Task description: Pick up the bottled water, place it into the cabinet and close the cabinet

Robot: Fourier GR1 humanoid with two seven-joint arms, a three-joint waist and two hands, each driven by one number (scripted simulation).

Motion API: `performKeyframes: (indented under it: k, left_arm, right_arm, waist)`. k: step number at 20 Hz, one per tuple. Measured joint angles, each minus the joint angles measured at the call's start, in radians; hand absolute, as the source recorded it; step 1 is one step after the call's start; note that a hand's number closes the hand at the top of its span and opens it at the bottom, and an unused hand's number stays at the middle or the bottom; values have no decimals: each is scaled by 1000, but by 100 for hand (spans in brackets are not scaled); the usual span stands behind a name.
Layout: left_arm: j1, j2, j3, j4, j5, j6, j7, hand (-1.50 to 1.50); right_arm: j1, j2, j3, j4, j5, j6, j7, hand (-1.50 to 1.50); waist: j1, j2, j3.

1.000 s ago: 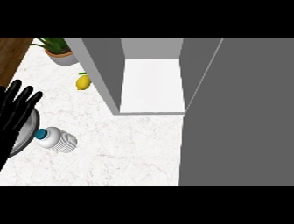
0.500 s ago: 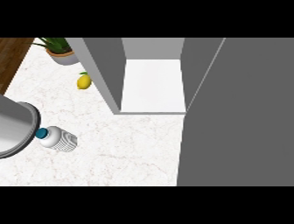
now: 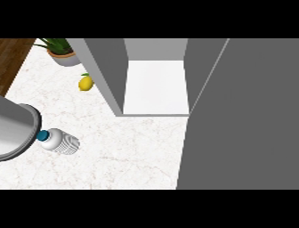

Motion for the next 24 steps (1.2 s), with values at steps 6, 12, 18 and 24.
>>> performKeyframes:
  k: [6, 12, 18, 24]
  left_arm:
    - [-22, -30, 26, 18, -91, -50, 20, -150]
    - [-58, -93, 44, 30, -218, -65, 13, -150]
    - [-72, -154, 93, 39, -363, -102, -26, -150]
    - [-58, -189, 131, 19, -474, -110, -39, -150]
  right_arm:
    - [29, 13, 66, -5, 16, -26, -6, -150]
    - [5, 3, 77, -8, 19, -46, 23, -150]
    - [-1, -3, 112, -6, 26, -58, 15, -150]
    - [-17, -15, 121, -8, 26, -69, 23, -150]
  waist:
    - [-1, -4, 4]
    - [1, -9, 8]
    - [-8, -18, 20]
    - [-26, -20, 28]
